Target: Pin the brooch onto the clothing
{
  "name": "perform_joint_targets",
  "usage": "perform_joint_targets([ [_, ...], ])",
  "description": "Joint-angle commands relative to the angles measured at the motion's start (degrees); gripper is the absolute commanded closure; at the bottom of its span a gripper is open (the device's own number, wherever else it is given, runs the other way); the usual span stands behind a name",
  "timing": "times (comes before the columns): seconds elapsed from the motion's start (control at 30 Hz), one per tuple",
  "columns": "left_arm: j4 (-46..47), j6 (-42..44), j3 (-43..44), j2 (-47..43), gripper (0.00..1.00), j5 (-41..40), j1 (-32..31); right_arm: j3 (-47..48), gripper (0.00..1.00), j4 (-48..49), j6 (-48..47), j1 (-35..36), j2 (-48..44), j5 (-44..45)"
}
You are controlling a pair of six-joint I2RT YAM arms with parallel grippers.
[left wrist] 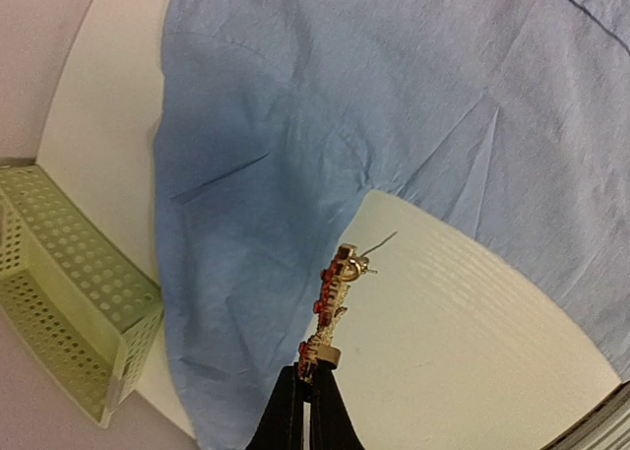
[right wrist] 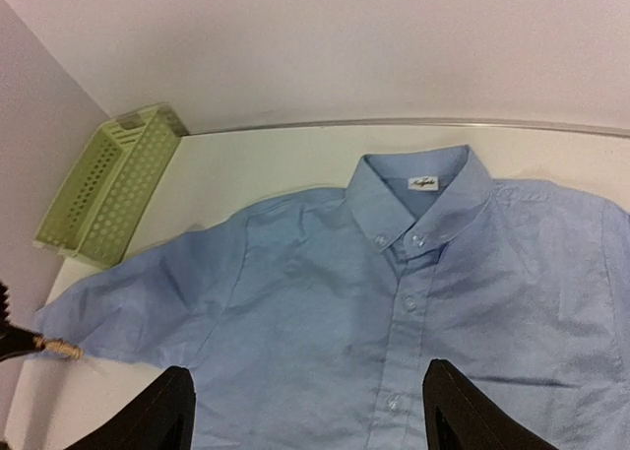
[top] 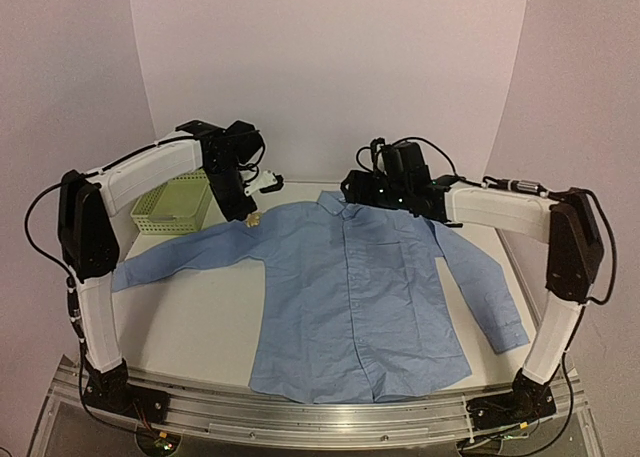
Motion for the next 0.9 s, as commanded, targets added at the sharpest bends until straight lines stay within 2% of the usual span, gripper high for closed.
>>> perform_joint_targets([
  [0.0,-5.4,-6.9,11.0,6.8,1.00,14.0,0.2,11.7,0.19,-5.7,-7.2,0.0,11.3,6.9],
  [0.2,-5.2,-12.6,19.6,14.7,1.00,25.4,3.0,29.3,0.20,-10.8,-11.6,-0.5,28.0,6.6],
  [0.4,-0.4,-16.7,21.7,18.7,1.00,33.2,6.0,38.7,0.27,-12.0,-13.1,-1.1,37.2,1.5],
  [0.6,6.0,-24.0,21.6,22.2,1.00,38.0,8.6,42.6,0.29,-13.3,-11.6,-1.0,41.9,-0.5],
  [0.87,16.6,-29.8,16.9,23.7,1.00,39.7,10.9,45.9,0.33,-19.0,-11.5,-1.0,45.7,2.8],
])
